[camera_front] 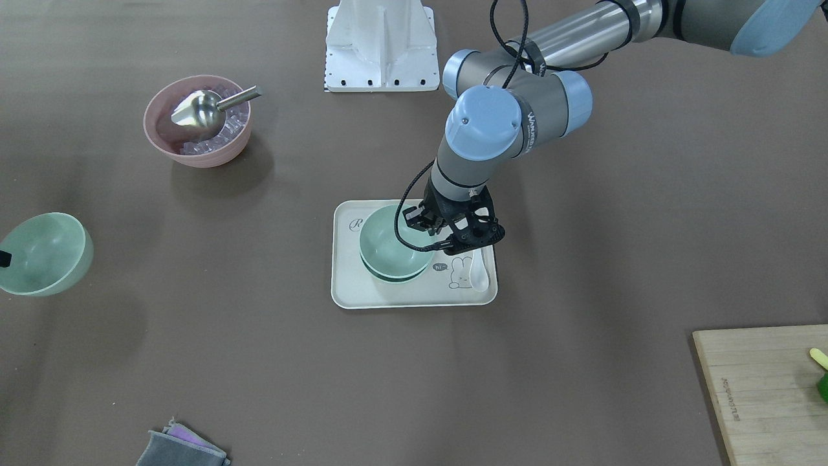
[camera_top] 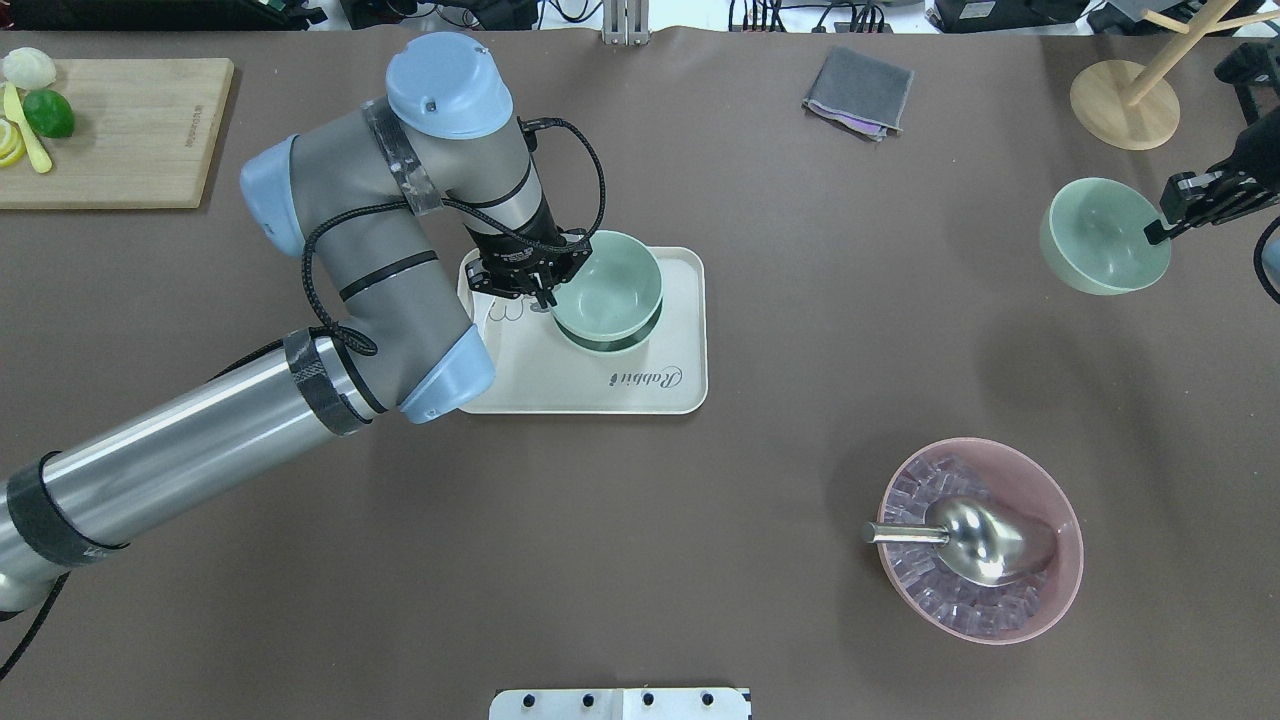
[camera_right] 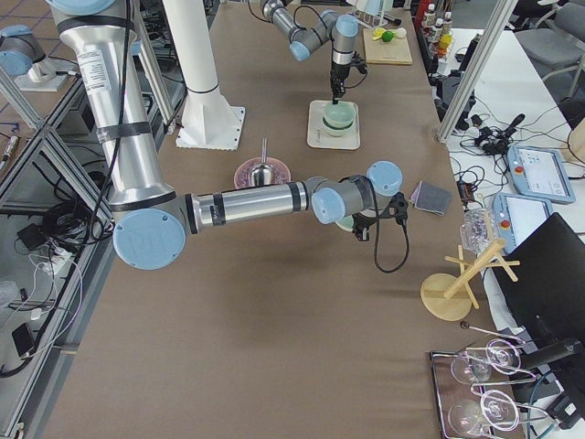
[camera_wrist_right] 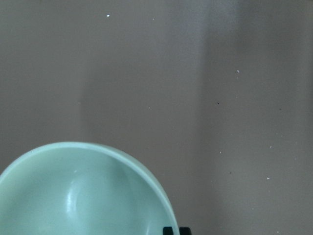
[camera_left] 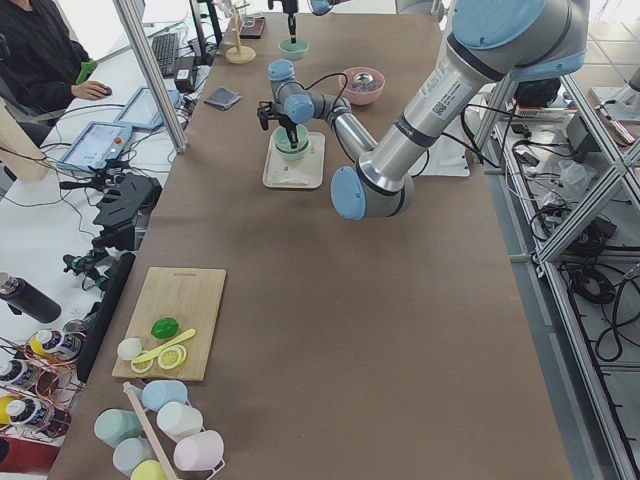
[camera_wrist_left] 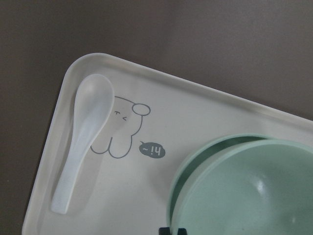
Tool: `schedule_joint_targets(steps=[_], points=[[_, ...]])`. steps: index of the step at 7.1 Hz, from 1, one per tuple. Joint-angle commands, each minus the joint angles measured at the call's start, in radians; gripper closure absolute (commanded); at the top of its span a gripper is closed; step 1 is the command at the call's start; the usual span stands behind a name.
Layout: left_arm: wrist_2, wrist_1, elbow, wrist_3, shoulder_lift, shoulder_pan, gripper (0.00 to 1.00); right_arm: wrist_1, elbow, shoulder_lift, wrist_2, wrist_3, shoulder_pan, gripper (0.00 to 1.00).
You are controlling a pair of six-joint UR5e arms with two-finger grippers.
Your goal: Stack green bowls together
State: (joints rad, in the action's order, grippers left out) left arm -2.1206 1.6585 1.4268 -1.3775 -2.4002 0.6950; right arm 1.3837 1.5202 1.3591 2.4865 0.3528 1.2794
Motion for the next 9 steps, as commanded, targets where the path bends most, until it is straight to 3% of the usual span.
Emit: schedule_joint_targets(steps=[1, 9], points=[[0.001, 0.014, -0.005, 0.000, 0.003, 0.000, 1.00, 0.000, 0.000, 0.000, -0.006, 0.000, 0.000, 1.00], [-0.001, 0.055, -0.032, 0.000, 0.004, 0.000, 1.00, 0.000, 0.000, 0.002, -0.008, 0.000, 0.000, 1.00]])
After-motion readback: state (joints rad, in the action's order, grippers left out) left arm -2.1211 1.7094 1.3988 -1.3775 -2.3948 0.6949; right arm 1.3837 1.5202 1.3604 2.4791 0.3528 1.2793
